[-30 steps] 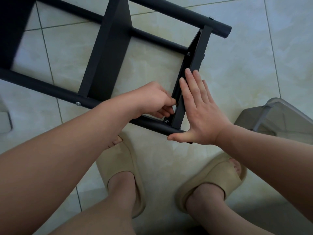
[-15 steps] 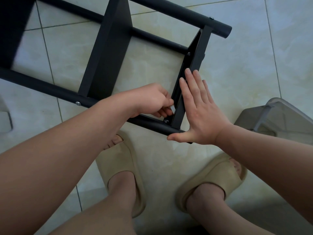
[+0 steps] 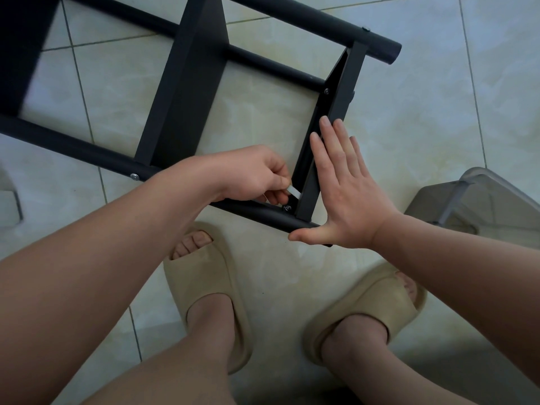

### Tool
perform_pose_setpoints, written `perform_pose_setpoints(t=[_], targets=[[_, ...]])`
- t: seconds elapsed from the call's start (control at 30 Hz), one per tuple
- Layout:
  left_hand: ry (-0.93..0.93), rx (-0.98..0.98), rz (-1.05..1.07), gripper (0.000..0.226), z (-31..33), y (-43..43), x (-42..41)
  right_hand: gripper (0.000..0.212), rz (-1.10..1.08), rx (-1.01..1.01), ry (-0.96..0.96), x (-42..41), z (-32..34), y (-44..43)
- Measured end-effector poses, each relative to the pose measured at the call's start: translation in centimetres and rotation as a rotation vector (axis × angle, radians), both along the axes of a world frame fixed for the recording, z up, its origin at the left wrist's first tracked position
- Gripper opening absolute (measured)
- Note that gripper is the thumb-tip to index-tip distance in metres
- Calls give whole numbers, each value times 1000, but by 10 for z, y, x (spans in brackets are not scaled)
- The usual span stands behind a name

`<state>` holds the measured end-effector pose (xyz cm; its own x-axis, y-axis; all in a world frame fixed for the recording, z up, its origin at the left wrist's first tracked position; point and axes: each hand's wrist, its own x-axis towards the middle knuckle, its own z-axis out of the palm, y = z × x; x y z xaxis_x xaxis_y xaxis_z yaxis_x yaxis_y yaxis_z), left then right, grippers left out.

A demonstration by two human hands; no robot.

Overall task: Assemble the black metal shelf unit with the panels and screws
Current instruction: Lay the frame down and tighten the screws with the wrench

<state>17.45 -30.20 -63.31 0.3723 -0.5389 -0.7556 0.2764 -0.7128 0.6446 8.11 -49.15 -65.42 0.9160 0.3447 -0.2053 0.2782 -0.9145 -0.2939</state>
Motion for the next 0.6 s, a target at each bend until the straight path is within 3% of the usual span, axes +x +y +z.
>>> perform_pose_setpoints(t=[0.6], targets=[[-61,95,-316,12,4,5,1,137,-6,21,-11,-1,-1,0]])
